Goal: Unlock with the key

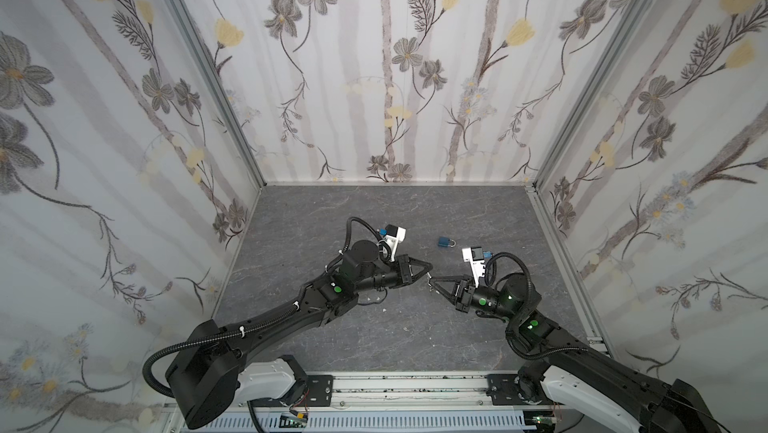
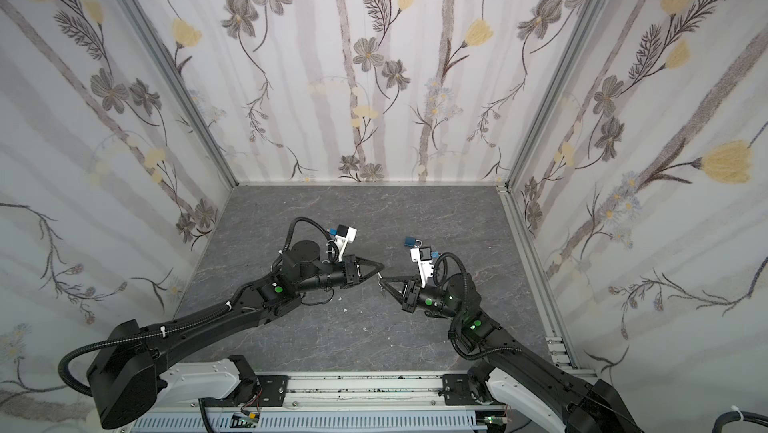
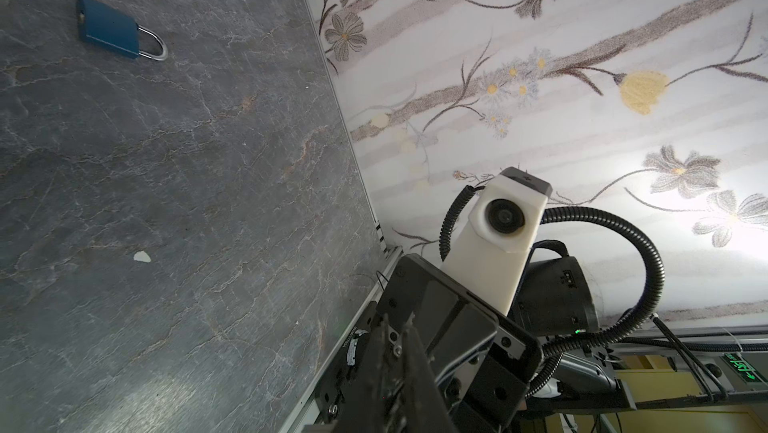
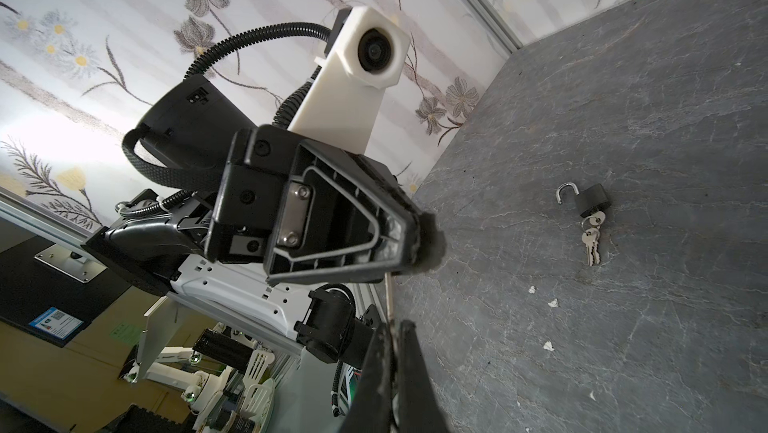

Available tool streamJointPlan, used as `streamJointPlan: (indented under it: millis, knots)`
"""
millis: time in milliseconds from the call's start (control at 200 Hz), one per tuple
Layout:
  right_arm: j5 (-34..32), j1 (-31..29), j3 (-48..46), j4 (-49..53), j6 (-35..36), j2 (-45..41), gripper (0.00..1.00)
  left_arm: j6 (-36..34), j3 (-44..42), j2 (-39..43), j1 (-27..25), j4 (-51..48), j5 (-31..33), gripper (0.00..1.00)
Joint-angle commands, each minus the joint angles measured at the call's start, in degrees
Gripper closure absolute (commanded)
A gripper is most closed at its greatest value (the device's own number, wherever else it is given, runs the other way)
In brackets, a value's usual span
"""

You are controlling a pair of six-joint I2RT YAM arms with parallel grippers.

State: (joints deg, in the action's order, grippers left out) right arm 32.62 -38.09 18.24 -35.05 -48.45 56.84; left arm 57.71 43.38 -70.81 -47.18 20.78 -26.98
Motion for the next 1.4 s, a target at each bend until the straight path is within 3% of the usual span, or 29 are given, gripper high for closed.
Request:
streamJointPlan:
  millis: [0, 215, 370, 480, 699, 914, 1394]
  knots:
    - [-2.58, -0.13, 2.62, 5.92, 5.18, -0.65, 1.0, 0.8, -0.43, 1.03, 0.64, -1.0, 2.42, 0.48]
    - [-15.55, -1.0, 9.57, 24.87, 17.28, -0.91, 1.0, 1.0, -0.47, 4.21, 1.99, -7.15, 6.07, 0.42]
    - [-32.16, -6.0, 14.59, 34.44, 23.48, 1.91, 1.0, 1.21, 1.39, 4.76, 2.08, -13.5, 8.54, 0.42]
    - [-44.71, -12.45, 17.65, 37.77, 26.3, 5.13, 1.0, 2.11, 2.53, 3.94, 2.08, -15.82, 9.13, 0.4]
    - [-57.88, -19.27, 20.43, 37.95, 28.52, 9.94, 1.0, 3.52, 4.34, 2.13, 1.38, -17.44, 9.4, 0.37]
    - [-62.14, -23.4, 21.46, 36.34, 30.49, 12.05, 1.0, 4.27, 5.63, 0.13, 0.51, -18.84, 9.59, 0.39]
    - [-67.14, -28.73, 22.64, 34.75, 33.77, 15.26, 1.0, 5.63, 7.51, -4.29, -0.34, -18.27, 8.99, 0.67]
